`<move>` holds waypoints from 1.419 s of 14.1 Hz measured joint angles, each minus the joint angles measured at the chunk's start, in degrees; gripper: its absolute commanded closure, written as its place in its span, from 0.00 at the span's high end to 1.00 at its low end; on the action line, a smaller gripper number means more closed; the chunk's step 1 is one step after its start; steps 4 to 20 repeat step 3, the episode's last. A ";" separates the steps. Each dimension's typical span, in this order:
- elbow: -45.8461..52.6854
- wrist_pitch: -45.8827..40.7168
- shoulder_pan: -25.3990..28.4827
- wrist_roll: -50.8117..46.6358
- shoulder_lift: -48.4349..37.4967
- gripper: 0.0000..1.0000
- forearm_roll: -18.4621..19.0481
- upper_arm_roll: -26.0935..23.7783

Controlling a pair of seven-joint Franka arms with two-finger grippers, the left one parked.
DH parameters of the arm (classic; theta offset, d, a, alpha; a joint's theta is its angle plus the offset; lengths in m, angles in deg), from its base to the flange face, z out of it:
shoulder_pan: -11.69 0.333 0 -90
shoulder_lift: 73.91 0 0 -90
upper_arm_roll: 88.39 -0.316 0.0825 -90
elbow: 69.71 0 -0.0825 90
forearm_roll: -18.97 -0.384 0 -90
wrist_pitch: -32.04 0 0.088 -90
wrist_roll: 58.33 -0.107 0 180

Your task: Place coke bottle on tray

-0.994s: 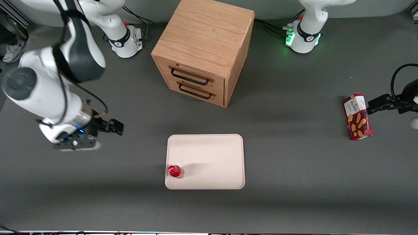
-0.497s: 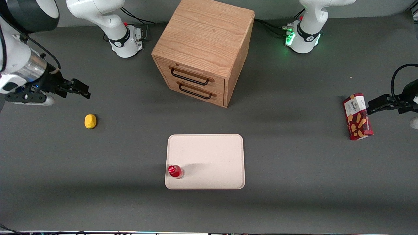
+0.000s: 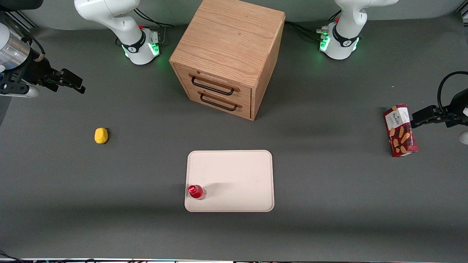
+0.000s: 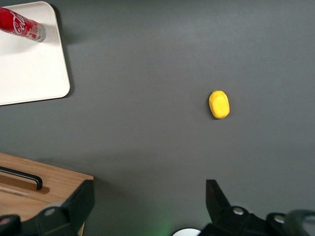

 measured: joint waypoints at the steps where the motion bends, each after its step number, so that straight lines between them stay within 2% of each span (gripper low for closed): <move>1: 0.36 0.07 0.03 0.00 0.24 1.00 0.05 -0.01; 20: 1.18 0.07 0.04 0.00 0.39 1.00 0.13 -0.01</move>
